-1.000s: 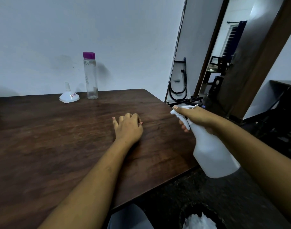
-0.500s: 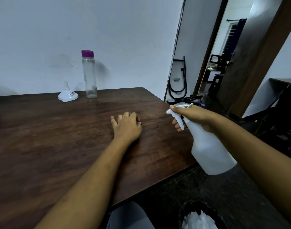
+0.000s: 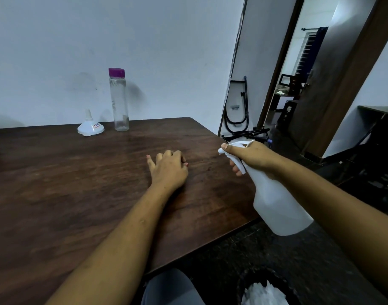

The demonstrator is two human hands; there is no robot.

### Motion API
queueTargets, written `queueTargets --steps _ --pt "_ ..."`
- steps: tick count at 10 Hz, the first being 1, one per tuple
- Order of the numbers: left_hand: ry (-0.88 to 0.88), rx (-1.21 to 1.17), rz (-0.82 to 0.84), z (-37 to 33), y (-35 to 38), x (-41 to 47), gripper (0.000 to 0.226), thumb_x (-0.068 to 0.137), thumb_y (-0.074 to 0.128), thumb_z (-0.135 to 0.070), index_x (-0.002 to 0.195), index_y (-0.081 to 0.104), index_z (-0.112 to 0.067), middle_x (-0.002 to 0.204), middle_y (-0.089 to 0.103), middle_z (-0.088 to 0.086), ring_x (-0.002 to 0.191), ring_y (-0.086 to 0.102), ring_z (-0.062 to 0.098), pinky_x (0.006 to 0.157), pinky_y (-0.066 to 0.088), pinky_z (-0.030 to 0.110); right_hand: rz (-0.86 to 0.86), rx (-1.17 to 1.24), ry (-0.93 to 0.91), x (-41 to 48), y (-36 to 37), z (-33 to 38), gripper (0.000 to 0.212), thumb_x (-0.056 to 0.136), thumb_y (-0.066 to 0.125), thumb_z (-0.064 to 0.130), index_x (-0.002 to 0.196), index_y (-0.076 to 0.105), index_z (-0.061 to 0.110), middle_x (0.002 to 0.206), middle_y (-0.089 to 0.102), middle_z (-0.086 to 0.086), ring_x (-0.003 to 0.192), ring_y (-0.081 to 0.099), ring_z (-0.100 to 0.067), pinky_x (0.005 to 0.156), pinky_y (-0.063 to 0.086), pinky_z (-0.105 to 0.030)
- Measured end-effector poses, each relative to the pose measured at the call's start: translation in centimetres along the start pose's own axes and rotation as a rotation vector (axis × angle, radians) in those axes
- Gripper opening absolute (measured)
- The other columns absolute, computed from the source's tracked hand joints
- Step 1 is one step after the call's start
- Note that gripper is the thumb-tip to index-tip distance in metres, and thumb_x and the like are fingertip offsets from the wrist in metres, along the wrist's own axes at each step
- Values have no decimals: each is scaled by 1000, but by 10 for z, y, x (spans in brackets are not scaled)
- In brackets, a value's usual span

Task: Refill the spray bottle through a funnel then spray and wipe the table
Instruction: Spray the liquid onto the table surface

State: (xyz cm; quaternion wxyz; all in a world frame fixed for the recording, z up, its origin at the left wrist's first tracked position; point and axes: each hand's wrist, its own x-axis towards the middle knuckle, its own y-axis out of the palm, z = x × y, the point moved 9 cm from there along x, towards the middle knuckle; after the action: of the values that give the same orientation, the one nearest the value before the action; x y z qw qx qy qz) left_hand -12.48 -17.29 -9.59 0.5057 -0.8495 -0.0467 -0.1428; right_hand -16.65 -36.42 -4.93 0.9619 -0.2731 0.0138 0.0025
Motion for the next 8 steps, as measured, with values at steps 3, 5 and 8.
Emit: queueTargets --steps 3,5,8 --pt "0 3 3 0 -1 -1 19 94 45 -33 105 55 -22 128 49 5 130 33 29 113 -2 57 115 -26 3 -5 15 7 37 93 53 44 112 67 15 89 66 -13 78 67 -21 72 59 -34" --pt "3 1 9 -1 1 -1 19 94 44 -33 106 55 -22 128 49 5 130 33 29 113 -3 57 56 -203 -42 -2 13 10 33 94 50 47 102 68 21 71 54 -2 57 54 -11 50 48 -20" --pt "-41 -18 25 4 -3 -2 19 94 45 -32 106 56 -23 128 49 6 130 33 29 113 -2 57 88 94 57 -7 -5 10 37 90 54 51 100 66 19 92 67 -16 73 67 -22 61 58 -30"
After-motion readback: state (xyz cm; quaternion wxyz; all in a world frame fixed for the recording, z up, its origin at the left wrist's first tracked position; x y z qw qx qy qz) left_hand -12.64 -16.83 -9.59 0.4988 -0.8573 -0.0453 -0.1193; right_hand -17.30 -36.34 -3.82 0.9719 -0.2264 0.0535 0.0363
